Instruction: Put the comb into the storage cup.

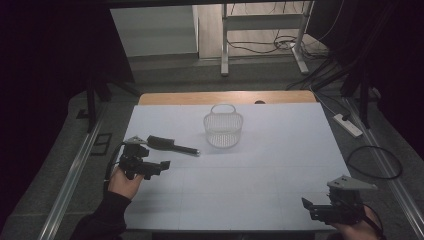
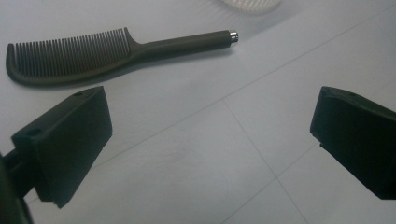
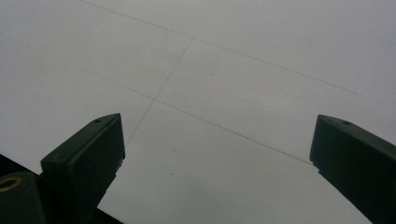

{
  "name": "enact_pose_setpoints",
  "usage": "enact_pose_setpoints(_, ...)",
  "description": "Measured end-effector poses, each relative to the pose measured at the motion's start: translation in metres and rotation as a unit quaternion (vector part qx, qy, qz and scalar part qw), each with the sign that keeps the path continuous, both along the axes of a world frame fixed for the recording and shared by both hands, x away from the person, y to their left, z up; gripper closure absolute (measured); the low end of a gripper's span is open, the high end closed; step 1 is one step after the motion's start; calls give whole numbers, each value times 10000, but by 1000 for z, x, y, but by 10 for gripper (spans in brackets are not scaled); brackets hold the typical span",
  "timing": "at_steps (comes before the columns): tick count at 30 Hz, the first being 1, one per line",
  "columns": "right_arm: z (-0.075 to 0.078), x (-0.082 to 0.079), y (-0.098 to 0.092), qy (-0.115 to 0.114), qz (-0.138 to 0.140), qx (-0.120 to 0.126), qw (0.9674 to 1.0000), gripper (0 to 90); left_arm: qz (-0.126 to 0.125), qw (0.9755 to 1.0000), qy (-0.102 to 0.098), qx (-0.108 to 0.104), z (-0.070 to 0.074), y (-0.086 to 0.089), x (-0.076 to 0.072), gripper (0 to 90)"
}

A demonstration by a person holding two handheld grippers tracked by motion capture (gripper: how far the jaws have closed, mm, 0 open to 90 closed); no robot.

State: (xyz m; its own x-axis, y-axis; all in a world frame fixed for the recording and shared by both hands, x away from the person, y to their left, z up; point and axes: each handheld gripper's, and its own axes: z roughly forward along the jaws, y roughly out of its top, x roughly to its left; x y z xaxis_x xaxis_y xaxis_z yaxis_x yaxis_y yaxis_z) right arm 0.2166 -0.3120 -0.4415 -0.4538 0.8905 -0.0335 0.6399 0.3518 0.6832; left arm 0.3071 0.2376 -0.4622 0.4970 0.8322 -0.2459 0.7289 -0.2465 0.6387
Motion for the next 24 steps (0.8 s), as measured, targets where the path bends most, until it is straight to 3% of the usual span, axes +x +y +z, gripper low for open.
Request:
enact_pose_setpoints(10, 0, 0, 0, 6, 8, -1, 10000, 37, 17, 9999, 26, 135, 0, -9, 16, 0)
enact_pose_setpoints(24, 0, 0, 0, 13, 29, -11, 10000, 39, -174, 9995, -45, 276, -2, -16, 38, 0)
